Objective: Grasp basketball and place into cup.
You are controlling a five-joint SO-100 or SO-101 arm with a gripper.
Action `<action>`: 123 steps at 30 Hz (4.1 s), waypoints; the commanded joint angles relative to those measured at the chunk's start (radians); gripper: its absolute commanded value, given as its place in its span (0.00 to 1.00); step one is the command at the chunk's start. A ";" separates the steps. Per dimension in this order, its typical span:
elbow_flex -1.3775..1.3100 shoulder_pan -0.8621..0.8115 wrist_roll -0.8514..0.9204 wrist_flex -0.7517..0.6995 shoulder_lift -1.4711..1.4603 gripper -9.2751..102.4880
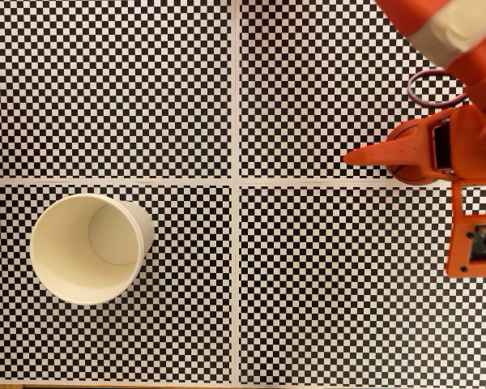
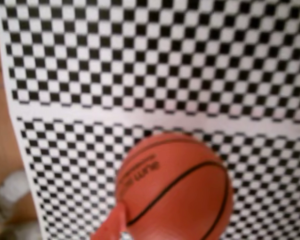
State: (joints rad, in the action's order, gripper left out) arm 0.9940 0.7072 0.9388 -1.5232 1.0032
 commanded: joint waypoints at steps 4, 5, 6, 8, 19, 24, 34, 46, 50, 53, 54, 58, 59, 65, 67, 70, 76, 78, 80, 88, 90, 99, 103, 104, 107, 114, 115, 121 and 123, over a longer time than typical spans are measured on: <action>-0.025 -0.002 0.000 0.002 -0.009 0.72; -0.025 -0.002 -0.002 0.002 -0.011 0.73; -0.025 -0.003 -0.003 0.002 -0.012 0.74; -0.025 -0.003 -0.002 0.000 -0.018 0.75; -0.089 0.018 -0.026 -0.005 -0.094 0.75; -0.091 0.014 -0.026 -0.006 -0.106 0.75; -0.092 -0.064 -0.037 -0.029 -0.058 0.75; -0.087 -0.318 0.075 -0.120 0.040 0.73; -0.091 -0.400 0.114 -0.127 0.035 0.69; -0.095 -0.440 0.123 -0.127 0.031 0.69; -0.097 -0.451 0.126 -0.127 0.031 0.69; -0.149 -0.492 0.137 -0.118 -0.011 0.69; -0.181 -0.499 0.133 -0.118 -0.038 0.69; -0.437 -0.506 0.092 -0.127 -0.213 0.73; -0.526 -0.506 0.084 -0.130 -0.272 0.73; -0.742 -0.506 0.084 -0.199 -0.388 0.73; -0.900 -0.492 0.071 -0.204 -0.465 0.74; -0.931 -0.491 0.072 -0.202 -0.476 0.73; -0.980 -0.497 0.086 -0.202 -0.489 0.72; -1.080 -0.551 0.101 -0.163 -0.517 0.67; -1.081 -0.557 0.103 -0.138 -0.522 0.67; -1.081 -0.545 0.081 -0.071 -0.531 0.67; -1.081 -0.523 0.061 -0.049 -0.537 0.67; -1.081 -0.518 0.055 -0.041 -0.541 0.67; -1.081 -0.505 0.049 -0.026 -0.548 0.67; -1.081 -0.472 0.025 0.017 -0.561 0.68; -1.081 -0.468 0.021 0.026 -0.566 0.68; -1.081 -0.448 0.012 0.054 -0.583 0.68; -1.081 -0.445 0.014 0.074 -0.592 0.69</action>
State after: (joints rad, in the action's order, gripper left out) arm 0.0537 0.2531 0.9526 -1.4726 0.4019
